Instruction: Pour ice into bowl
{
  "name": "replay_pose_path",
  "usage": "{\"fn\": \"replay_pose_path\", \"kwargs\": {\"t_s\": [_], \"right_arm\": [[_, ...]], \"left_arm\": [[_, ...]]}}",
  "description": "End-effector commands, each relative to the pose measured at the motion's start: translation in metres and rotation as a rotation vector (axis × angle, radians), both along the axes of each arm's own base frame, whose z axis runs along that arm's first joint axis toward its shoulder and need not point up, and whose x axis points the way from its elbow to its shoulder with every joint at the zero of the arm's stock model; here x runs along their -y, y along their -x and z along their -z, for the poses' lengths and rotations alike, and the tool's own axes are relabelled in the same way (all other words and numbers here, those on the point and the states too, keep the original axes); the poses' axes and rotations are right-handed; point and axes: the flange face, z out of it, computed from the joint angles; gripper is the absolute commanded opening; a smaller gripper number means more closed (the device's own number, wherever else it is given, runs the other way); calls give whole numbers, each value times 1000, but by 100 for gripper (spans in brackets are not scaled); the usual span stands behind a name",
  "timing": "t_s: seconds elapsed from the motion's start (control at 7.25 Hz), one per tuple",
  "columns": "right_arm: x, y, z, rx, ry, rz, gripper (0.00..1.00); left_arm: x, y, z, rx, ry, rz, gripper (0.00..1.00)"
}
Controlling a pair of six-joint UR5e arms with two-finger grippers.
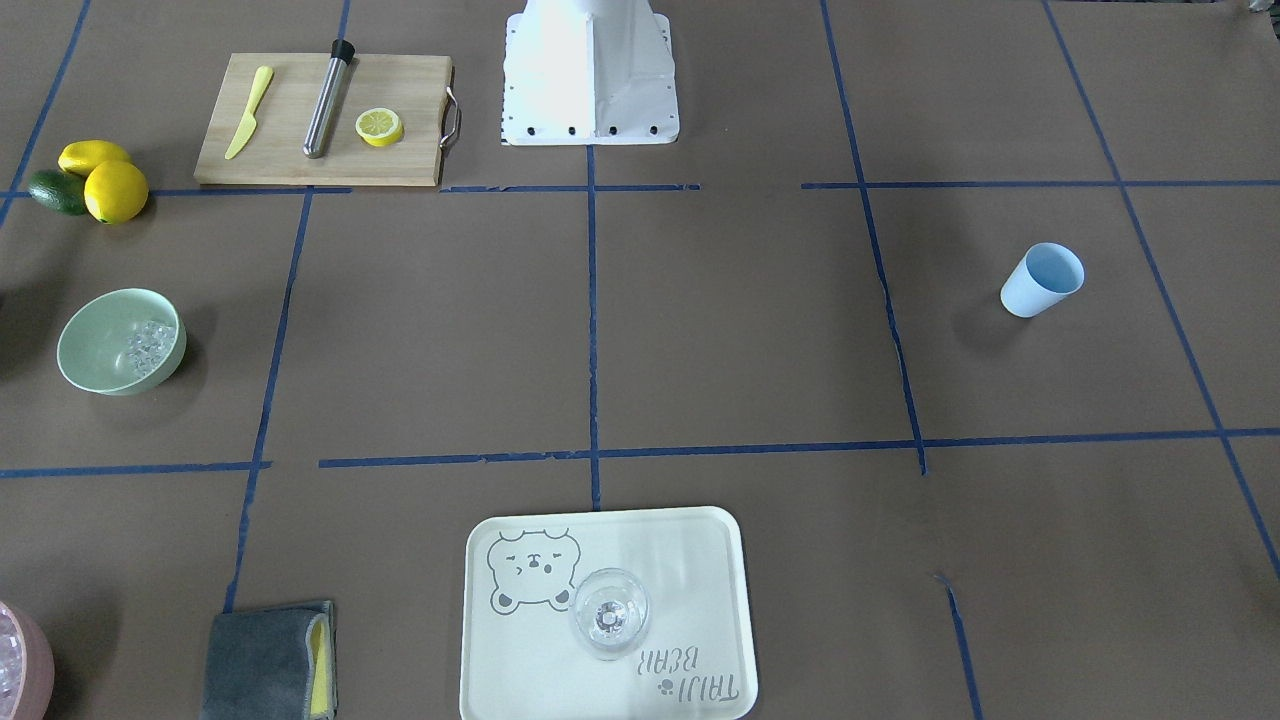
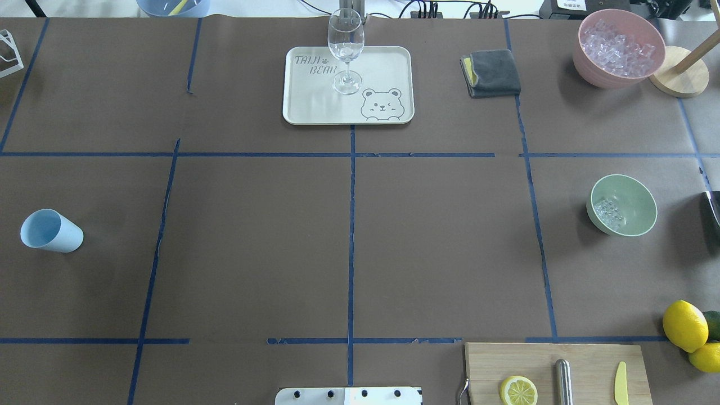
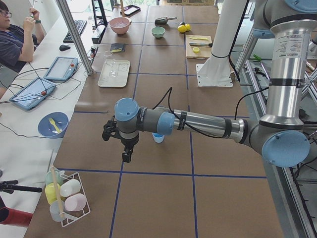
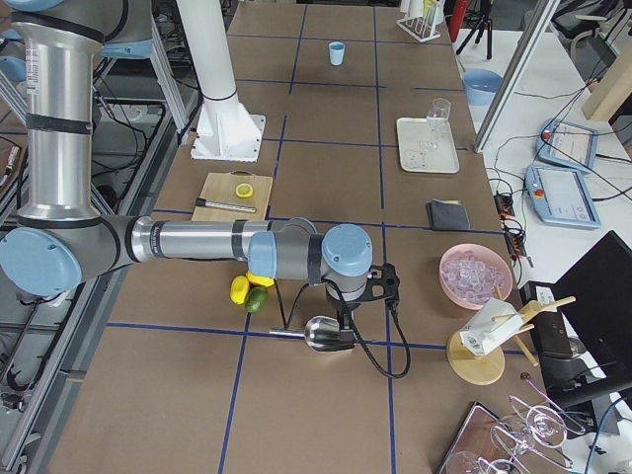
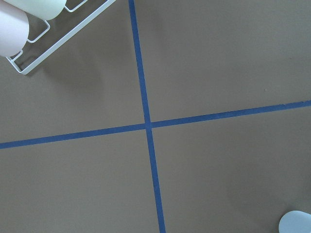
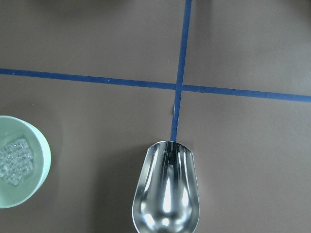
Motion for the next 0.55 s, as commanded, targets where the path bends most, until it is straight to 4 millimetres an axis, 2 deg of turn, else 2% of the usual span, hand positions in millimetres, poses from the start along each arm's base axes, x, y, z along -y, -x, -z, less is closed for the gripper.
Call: {"fn": "replay_pose_path", "kwargs": {"t_s": [0.0,0.28,0.41], "right_arm": [[-1,-4,-4,-11,9,-14,100],[4,-3,1,-3,1,-17,100],[3,-3,1,-1,13,-25,100]], "left_arm": [[-2,1,-6,-1,14,2,100],[-7,1,-22,-5,54,10,100],[-9,11,-31,-7,74,31,100]]}}
